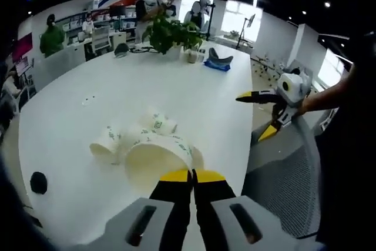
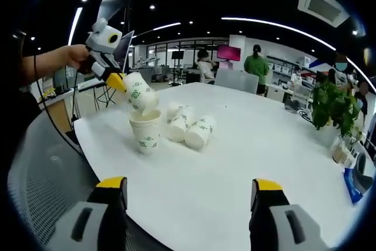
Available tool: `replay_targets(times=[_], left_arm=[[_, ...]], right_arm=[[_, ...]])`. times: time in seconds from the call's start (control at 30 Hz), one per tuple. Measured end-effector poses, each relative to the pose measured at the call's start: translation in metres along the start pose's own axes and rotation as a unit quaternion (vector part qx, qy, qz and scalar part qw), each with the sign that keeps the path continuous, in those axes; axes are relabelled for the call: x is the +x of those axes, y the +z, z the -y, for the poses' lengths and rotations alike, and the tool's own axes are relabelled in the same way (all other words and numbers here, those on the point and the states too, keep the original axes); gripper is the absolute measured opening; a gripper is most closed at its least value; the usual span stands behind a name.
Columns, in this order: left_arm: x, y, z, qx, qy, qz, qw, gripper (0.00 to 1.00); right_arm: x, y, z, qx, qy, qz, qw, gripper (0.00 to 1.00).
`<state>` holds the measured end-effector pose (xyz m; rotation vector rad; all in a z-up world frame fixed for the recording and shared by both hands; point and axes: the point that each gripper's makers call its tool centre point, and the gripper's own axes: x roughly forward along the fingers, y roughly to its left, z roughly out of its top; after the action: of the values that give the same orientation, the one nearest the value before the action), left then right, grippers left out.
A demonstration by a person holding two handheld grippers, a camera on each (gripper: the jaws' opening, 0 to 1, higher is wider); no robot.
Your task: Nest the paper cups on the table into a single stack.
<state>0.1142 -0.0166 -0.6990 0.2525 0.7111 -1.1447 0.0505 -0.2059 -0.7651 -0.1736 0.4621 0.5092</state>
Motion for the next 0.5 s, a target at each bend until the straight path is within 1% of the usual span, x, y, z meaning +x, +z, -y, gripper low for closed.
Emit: replay_targets(times=[0.1, 0.2, 0.3, 0.5], left_arm=[[0.004, -0.004, 0.001, 0.009, -0.002, -0.012, 0.9999, 0.00], [0.007, -0.006, 0.003, 0.016, -0.005, -0.018, 0.9997, 0.00], [0.010, -0.004, 0.007, 0.021, -0.008, -0.020, 0.9995, 0.00], [0.014, -0.001, 0.008, 0.033, -0.010, -0.027, 0.9990, 0.00]], right_arm=[[0.000, 0.000, 0.000, 0.000, -0.001, 0.001, 1.0000, 0.88], [0.000, 0.000, 0.001, 0.001, -0.001, 0.000, 1.0000, 0.87], [0.000, 0.000, 0.001, 0.001, -0.002, 0.000, 1.0000, 0.87], [0.001, 0.000, 0.001, -0.001, -0.002, -0.004, 1.0000, 0.86]])
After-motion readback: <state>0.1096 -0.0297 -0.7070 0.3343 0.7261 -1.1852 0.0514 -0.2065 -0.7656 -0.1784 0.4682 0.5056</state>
